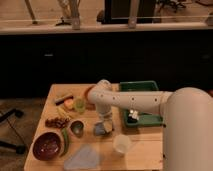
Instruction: Wipe table surface with sponge
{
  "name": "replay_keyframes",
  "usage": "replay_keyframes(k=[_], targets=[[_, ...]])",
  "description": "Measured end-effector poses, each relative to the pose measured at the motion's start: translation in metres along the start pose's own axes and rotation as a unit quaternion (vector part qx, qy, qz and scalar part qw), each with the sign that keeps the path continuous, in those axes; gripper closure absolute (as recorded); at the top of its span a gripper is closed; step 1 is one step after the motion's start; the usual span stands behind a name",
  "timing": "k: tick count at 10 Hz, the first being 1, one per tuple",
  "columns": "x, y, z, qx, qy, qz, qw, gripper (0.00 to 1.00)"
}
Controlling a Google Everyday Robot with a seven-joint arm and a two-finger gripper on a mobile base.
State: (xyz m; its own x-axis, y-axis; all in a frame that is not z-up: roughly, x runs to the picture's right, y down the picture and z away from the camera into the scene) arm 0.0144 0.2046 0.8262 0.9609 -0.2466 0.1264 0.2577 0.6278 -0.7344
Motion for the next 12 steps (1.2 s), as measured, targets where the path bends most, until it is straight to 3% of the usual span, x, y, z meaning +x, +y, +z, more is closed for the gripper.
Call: replay_keyframes(k=[4,7,10,12], targets=[[0.023,-0.034,0.019,0.002,0.015,0.035,0.9993,1.0],[0.022,-0.061,0.009,0.026,0.014,0.037,0.9989,1.0],[-0.002,-0.066,0.0,0.034,-0.009,0.005,0.9994,1.0],[-0.013,-0.058,0.005,0.019,-0.031,-0.011,0.9993,1.0]])
